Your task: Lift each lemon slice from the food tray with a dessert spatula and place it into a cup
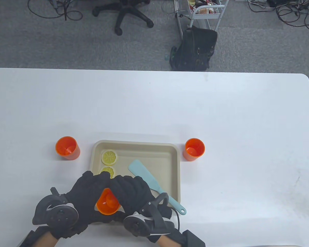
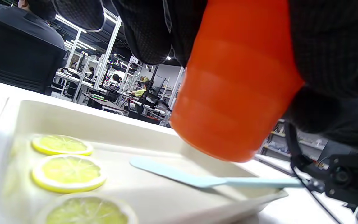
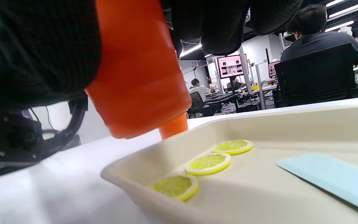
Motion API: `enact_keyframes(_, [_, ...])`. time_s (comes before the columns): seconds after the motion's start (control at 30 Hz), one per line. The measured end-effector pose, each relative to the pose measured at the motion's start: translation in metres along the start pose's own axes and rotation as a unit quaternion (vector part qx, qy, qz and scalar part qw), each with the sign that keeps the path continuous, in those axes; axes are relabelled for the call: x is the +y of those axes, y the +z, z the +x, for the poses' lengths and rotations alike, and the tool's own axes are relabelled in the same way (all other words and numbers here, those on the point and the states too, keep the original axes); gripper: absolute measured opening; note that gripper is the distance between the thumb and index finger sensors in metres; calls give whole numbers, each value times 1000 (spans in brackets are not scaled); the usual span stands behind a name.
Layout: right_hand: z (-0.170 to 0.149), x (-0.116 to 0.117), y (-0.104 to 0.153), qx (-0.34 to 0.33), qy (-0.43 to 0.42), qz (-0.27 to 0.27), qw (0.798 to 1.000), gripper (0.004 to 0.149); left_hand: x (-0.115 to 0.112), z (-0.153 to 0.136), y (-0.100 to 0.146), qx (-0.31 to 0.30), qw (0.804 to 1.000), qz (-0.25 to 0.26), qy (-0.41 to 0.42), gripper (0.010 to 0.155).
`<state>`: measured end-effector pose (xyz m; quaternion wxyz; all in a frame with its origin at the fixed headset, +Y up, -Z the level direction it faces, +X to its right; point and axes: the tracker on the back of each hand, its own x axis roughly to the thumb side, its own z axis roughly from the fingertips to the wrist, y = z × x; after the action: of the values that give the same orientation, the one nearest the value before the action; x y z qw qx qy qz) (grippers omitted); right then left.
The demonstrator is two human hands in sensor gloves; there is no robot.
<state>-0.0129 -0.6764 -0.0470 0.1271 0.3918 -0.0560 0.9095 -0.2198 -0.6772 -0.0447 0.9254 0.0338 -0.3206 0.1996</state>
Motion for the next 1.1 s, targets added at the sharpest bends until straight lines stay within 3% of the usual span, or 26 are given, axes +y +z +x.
enact_keyframes(0.1, [4,4,-1,-10,22,-8,1000,108,-6,2,-4,3,1000,-17,3,131])
enact_keyframes(0.3, [14,6,0,-17,83,-48,995,103,-11,0,-6,-1,1000,7,16,132])
enact_keyframes(0.57, [11,4,0,-1,90,-44,995,105,-12,1,-5,11,1000,14,-2,131])
enact_keyframes(0.8, [-8,-11,2,56,70,-61,994,106,-7,-1,-1,39,997,51,-33,120])
enact_keyframes(1.0, [-38,-34,15,143,78,-84,983,105,1,-23,9,133,977,94,-139,112])
enact_keyframes(1.1, [-55,-48,23,195,91,-118,969,104,7,-35,12,171,969,105,-144,111])
